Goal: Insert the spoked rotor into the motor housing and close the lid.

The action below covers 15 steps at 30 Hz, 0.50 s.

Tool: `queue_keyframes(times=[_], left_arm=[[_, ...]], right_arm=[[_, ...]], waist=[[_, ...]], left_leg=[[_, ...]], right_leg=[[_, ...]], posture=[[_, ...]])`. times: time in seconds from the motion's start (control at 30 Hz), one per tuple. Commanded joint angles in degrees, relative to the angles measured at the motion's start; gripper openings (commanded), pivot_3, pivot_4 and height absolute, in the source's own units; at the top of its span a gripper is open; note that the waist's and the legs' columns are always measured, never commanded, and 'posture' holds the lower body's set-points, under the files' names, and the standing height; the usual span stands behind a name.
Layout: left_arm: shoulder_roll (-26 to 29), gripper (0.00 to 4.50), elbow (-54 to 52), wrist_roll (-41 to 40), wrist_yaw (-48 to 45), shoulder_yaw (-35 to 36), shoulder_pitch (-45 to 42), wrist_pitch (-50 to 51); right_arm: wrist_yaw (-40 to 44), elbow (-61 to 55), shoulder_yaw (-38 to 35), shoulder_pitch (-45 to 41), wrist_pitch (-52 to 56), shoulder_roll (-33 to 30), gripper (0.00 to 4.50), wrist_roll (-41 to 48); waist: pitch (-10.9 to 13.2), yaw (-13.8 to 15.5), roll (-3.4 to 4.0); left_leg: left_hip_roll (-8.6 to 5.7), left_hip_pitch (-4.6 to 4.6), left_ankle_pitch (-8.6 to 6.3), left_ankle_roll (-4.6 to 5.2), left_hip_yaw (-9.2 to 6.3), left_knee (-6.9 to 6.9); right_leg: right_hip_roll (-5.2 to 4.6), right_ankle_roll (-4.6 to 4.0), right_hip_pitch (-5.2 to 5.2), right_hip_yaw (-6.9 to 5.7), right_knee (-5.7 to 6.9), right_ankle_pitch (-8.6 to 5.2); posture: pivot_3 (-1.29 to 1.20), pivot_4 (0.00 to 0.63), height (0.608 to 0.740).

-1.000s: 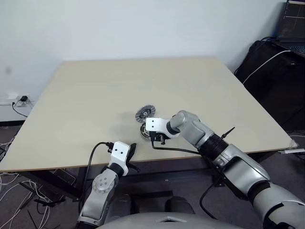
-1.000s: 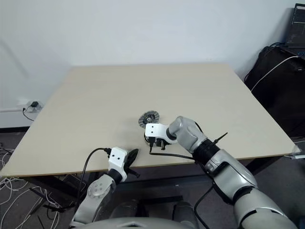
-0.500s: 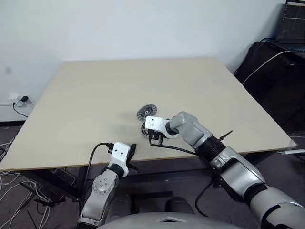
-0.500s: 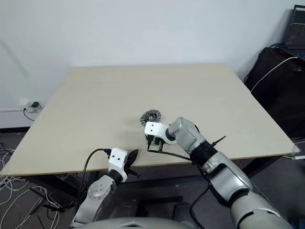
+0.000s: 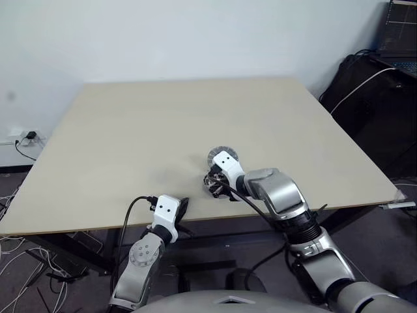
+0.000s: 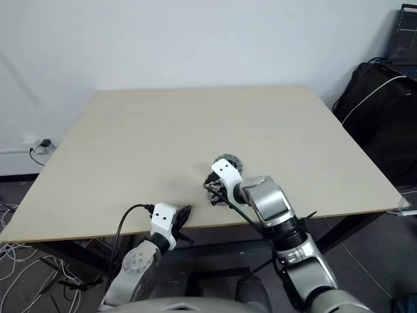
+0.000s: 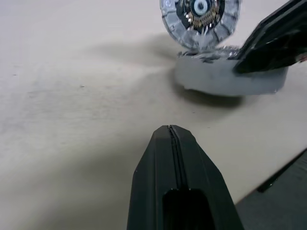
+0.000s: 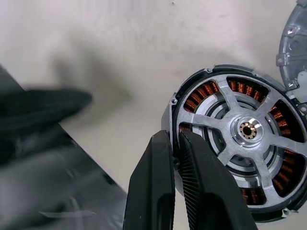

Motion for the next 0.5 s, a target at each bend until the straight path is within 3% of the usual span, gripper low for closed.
queue_keyframes(times=[0.03,0.23,0.43,0.5], left_arm=[[0.08,0.00,-2.07,-0.41,-0.35,-0.12,-0.94,-0.14],[0.28,0.00,-1.34,-0.59,-0.27,0.31,-0.76,-0.29],[0.28,0.00,-1.75,-0.58,0.03,0.59,-0.39,-0.16],[0.27,0.00,-2.01,-0.61,0.09,0.65,-0.27,-0.03]], right_arm=[[-6.40,-2.00,-4.80,-1.36,1.50,2.92,0.01,0.36],[-16.46,5.28,-11.85,-2.75,1.73,11.35,0.01,0.99],[-21.28,11.79,-14.09,-4.29,-0.48,15.31,0.01,3.01],[-21.76,12.52,-13.69,-4.51,-0.92,15.99,0.72,3.99]], waist=[[0.00,0.08,0.00],[0.01,0.00,0.02],[-0.05,-0.32,0.00],[-0.04,-0.57,0.01]], left_leg=[[0.00,0.00,0.00,0.00,0.00,0.00],[-0.01,-0.01,0.00,0.00,0.04,-0.03],[0.00,0.04,0.00,-0.01,0.05,-0.06],[0.04,0.07,0.00,-0.01,0.07,-0.06]], right_leg=[[0.00,0.01,0.00,0.00,0.00,0.01],[-0.02,0.00,0.01,-0.01,-0.02,0.01],[-0.02,0.00,0.04,-0.01,-0.01,0.02],[-0.05,0.04,0.04,-0.06,-0.01,0.05]], posture=[[0.00,0.000,0.740],[0.00,0.000,0.740],[0.00,0.000,0.740],[0.00,0.000,0.740]])
